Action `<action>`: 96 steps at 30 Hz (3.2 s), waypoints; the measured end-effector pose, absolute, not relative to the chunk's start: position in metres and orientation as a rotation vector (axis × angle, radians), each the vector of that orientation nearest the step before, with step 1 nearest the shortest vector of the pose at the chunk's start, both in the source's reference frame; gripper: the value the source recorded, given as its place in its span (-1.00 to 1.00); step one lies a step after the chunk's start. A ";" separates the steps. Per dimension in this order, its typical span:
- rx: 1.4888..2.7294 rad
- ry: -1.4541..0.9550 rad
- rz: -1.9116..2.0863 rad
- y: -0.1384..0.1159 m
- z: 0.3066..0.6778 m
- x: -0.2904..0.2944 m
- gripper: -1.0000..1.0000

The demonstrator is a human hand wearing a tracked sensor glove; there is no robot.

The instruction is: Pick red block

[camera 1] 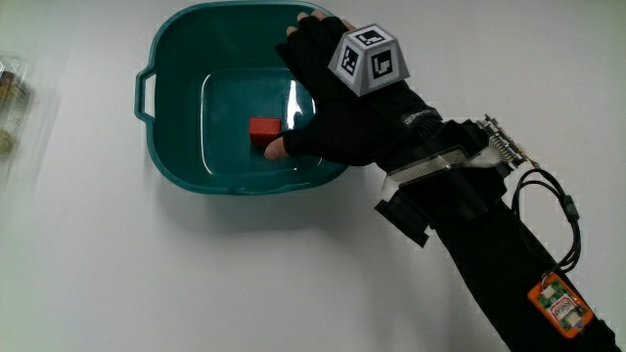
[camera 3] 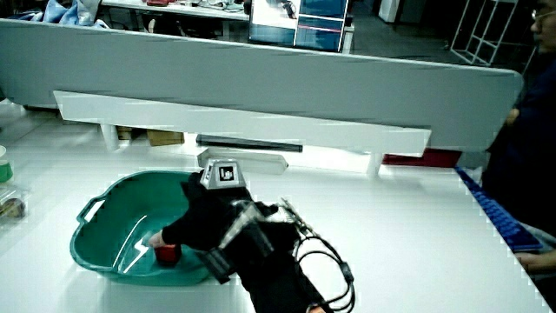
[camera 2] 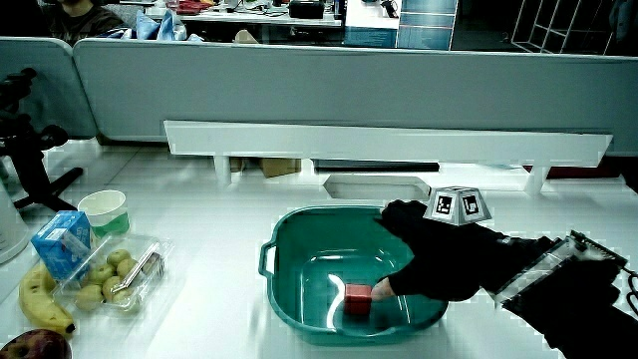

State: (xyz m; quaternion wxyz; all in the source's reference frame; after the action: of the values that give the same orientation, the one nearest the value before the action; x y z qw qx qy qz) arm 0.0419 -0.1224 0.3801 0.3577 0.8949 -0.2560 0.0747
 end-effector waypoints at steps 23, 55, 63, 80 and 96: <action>2.152 -0.641 0.088 -0.118 0.429 0.007 0.00; 2.218 -0.667 0.134 -0.119 0.433 -0.006 0.56; 2.215 -0.663 0.115 -0.120 0.434 -0.007 0.73; 2.211 -0.675 0.046 -0.119 0.436 -0.013 1.00; 2.243 -0.722 0.047 -0.118 0.429 -0.013 1.00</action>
State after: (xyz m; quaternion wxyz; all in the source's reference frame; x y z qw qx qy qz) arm -0.0130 -0.1181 0.4288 0.3822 0.8795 -0.2831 0.0182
